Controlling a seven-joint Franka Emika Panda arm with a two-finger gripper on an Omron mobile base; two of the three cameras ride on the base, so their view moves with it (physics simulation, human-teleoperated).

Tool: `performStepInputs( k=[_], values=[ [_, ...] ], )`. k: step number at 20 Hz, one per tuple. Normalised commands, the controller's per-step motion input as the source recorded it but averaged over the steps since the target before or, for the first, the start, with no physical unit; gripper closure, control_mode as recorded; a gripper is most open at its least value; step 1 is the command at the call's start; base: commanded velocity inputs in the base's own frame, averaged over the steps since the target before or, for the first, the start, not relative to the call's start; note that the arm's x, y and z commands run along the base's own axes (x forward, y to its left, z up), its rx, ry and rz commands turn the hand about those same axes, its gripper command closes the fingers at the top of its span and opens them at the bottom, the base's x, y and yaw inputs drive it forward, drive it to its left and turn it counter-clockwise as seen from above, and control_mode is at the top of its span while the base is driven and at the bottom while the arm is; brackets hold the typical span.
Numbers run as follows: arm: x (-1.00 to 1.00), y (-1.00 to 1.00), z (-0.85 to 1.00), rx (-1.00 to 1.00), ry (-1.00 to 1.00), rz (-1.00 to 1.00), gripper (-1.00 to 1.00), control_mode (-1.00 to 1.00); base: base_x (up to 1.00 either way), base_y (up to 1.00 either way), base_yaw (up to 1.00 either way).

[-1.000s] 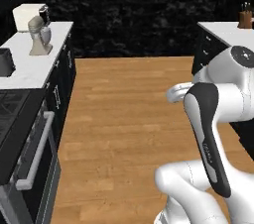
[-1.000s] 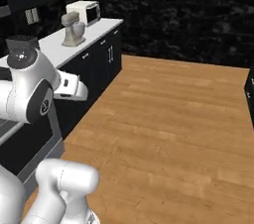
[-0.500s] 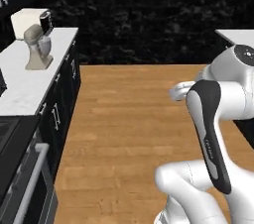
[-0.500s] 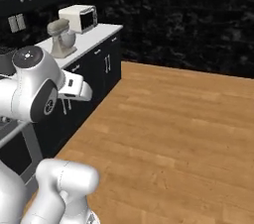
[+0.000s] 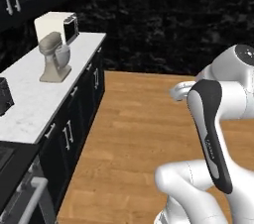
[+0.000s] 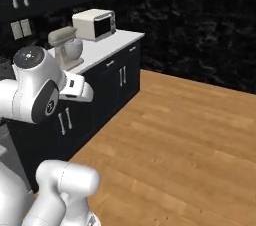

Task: Navigate to the toaster.

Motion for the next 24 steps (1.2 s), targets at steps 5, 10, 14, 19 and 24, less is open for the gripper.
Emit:
performStepInputs(
  k=[5,10,14,19,24],
  values=[
    [0.00,0.00,0.00,0.00,0.00,0.00,-1.00,1.00,1.00,-0.36,0.30],
    [0.00,0.00,0.00,0.00,0.00,0.00,-1.00,1.00,1.00,-0.36,0.30],
    [0.00,0.00,0.00,0.00,0.00,0.00,-1.00,1.00,1.00,-0.18,0.42],
    [0.00,0.00,0.00,0.00,0.00,0.00,-1.00,1.00,1.00,-0.13,0.57],
    [0.00,0.00,0.00,0.00,0.00,0.00,-1.00,1.00,0.59,0.00,0.94]
  ],
)
